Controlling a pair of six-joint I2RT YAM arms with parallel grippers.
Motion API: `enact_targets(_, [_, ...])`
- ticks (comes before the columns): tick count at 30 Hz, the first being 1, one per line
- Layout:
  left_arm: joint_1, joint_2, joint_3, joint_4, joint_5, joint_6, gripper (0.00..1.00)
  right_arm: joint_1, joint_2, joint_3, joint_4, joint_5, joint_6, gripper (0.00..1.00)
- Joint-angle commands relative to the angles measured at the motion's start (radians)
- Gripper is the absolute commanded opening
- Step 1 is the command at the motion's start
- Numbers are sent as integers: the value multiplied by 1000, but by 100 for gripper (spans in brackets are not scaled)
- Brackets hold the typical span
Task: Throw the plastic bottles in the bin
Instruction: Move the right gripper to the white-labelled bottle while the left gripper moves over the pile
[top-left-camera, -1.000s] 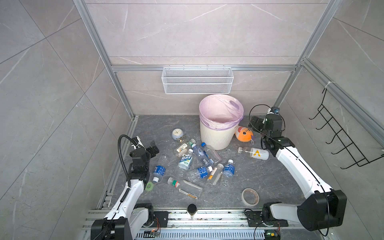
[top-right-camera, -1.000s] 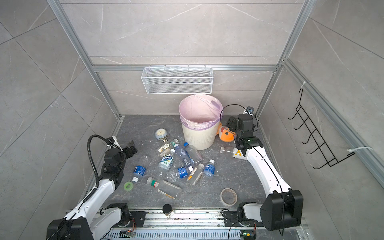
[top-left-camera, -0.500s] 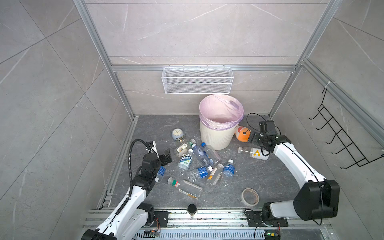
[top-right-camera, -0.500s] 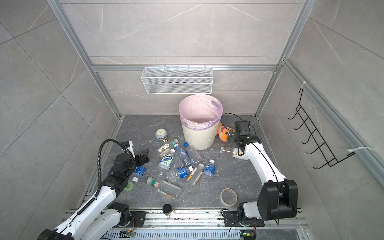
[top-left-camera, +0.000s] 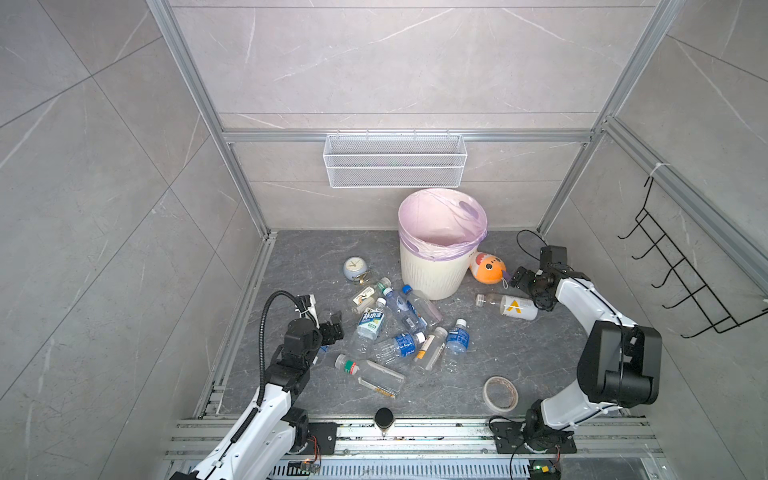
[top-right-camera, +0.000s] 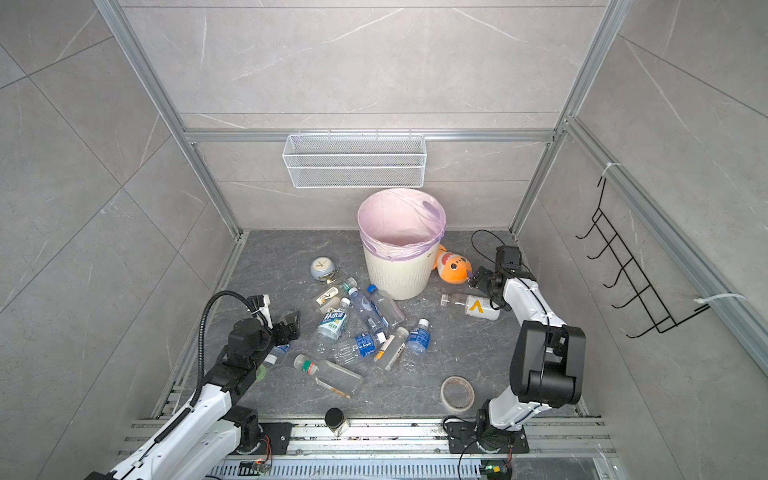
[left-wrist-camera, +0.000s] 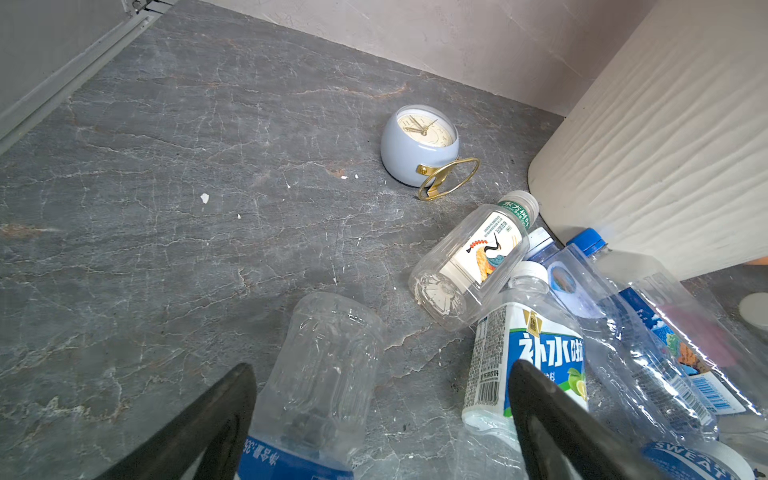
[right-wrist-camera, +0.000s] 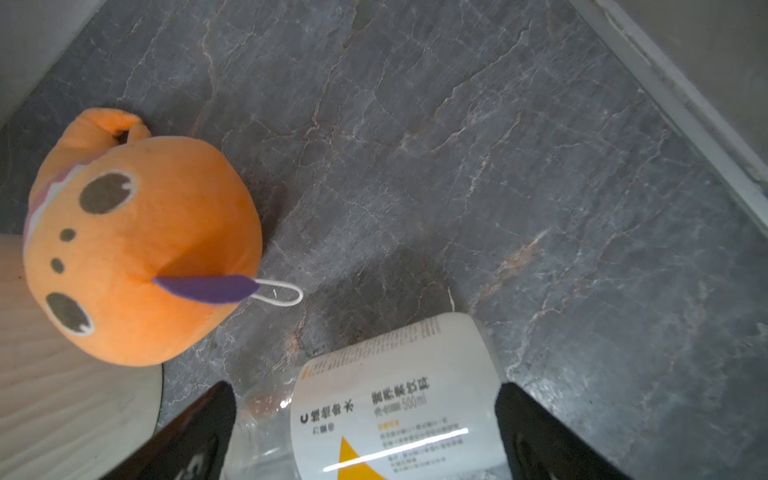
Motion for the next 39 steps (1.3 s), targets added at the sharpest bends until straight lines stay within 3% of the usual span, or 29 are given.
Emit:
enact_targets(1, [-2, 14, 15, 34, 13, 19, 96, -15, 35, 0, 33, -34, 22, 99])
enact_targets(6, [-2, 17, 12, 41, 14, 16, 96, -26, 44, -17, 36, -79, 28, 100])
enact_targets(16, [-1, 38, 15, 50, 13, 12, 96, -20, -98, -143, 28, -218, 35, 100])
enact_targets(21, [-1, 42, 13, 55, 14, 11, 95, 28, -198, -167, -13, -234, 11, 100])
enact_targets(24, [-1, 53, 17, 57, 16, 11, 96, 59, -195, -146, -42, -209, -12, 99])
enact_targets(31, [0, 59, 18, 57, 20, 10, 96, 133, -96, -61, -122, -10, -95, 100])
enact_targets(39, [1, 86, 26, 62, 22, 10, 96, 229, 12, 7, -136, -7, -171, 100])
